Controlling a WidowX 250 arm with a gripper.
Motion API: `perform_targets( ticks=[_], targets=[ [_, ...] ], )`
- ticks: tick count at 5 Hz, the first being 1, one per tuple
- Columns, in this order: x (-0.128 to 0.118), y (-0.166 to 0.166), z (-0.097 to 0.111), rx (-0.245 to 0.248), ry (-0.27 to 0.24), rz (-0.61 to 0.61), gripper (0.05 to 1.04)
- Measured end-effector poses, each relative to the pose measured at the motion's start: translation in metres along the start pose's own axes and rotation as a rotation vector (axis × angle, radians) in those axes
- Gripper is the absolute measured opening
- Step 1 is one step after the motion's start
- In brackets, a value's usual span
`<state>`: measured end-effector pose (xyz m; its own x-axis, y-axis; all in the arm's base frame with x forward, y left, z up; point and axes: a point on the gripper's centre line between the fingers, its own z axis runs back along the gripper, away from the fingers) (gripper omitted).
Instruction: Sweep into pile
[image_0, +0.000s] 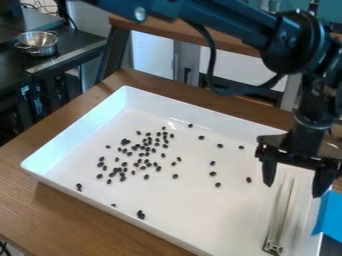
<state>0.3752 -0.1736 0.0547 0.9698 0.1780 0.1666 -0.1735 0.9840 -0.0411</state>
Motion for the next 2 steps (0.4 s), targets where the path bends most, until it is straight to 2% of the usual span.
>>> perform_targets(
  ticks=[2],
  targets=[
    [0.0023,-0.0014,-0.0061,-0.008,-0.011,0.013,1.001]
  ],
)
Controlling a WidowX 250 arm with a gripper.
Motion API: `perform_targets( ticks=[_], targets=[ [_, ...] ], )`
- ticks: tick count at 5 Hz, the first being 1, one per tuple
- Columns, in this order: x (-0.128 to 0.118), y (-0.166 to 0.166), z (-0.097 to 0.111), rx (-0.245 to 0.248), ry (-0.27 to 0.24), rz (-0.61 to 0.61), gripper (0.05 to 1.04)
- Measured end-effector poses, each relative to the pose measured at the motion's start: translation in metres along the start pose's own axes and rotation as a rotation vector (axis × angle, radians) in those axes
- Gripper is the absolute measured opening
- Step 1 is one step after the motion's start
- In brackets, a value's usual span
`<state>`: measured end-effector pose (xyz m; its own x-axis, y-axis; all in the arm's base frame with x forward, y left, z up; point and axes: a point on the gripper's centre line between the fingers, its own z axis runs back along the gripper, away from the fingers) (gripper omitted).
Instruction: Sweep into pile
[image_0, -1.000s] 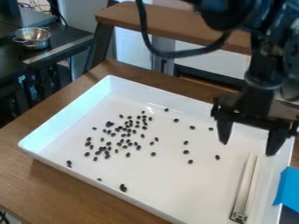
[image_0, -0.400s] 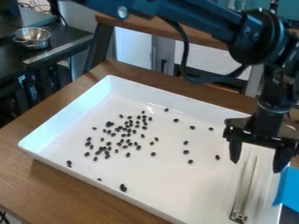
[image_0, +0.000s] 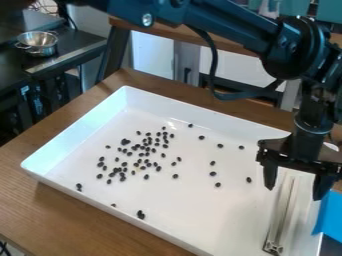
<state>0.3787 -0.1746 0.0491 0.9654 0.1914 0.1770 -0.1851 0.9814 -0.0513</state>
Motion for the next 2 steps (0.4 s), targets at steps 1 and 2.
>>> perform_targets(
  ticks=[1,2],
  targets=[
    [-0.002,0.002,-0.012,0.019,0.012,0.012,1.001],
    [-0.003,0.005,-0.023,0.046,0.015,0.006,0.961]
  ],
)
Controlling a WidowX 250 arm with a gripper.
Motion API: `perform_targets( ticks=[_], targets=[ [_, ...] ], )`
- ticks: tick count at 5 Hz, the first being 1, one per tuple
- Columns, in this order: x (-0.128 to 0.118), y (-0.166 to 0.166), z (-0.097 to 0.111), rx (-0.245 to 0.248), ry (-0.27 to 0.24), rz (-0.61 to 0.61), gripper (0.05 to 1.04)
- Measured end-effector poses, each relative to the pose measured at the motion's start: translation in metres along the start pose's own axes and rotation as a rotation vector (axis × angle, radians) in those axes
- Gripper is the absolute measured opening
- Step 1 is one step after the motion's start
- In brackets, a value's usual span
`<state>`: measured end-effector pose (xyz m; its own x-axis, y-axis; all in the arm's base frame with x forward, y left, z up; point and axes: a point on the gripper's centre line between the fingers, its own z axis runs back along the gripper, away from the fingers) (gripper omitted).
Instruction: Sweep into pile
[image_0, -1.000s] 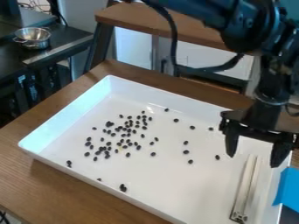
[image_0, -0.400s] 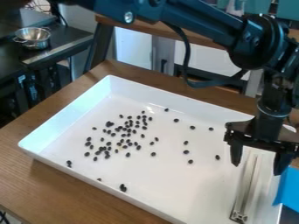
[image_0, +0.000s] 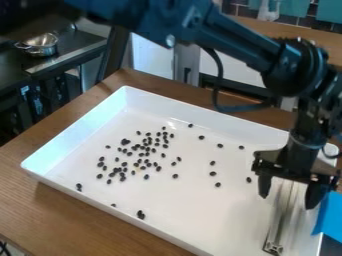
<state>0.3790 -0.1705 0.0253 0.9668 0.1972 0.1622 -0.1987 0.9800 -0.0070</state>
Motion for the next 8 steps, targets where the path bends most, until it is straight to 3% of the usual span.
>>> perform_targets(
  ticks=[2,3,5,7,8],
  targets=[
    [0.001,0.0,-0.003,-0.004,0.004,-0.018,0.394],
    [0.005,0.011,-0.004,-0.007,0.026,-0.007,0.378],
    [0.032,0.054,-0.006,0.007,0.023,-0.012,0.377],
    [0.044,0.099,-0.013,0.006,0.037,-0.046,0.377],
    [0.048,0.14,-0.014,0.017,0.05,-0.024,0.377]
  ],
)
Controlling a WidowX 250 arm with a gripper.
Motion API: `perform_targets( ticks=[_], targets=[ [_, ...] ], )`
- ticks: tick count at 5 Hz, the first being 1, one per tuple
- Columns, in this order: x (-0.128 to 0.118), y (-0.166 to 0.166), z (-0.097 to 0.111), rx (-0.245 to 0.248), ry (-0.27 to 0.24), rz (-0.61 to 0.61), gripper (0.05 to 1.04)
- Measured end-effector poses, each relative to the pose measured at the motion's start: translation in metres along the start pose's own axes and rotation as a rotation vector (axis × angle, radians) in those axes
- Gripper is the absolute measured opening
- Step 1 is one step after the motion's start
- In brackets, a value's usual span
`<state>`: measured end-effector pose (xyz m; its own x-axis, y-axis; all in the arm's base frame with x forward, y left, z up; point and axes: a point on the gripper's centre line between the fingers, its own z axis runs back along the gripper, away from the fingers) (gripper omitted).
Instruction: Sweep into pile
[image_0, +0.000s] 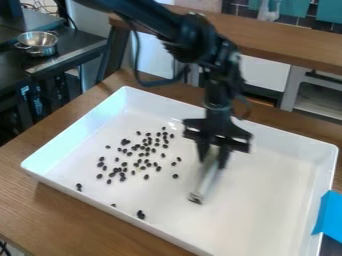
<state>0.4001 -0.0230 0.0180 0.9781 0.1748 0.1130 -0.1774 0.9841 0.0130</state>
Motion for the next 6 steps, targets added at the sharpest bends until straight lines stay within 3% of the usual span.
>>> perform_targets(
  ticks=[2,3,4,5,6],
  targets=[
    [0.018,0.069,-0.001,0.05,0.012,0.048,0.377],
    [0.025,0.117,0.002,0.151,0.029,0.096,0.377],
    [0.03,0.147,0.009,0.264,0.01,0.097,0.377],
    [0.031,0.154,0.01,0.297,0.006,0.074,0.377],
    [0.019,0.133,0.024,0.158,0.029,0.081,0.377]
  ],
)
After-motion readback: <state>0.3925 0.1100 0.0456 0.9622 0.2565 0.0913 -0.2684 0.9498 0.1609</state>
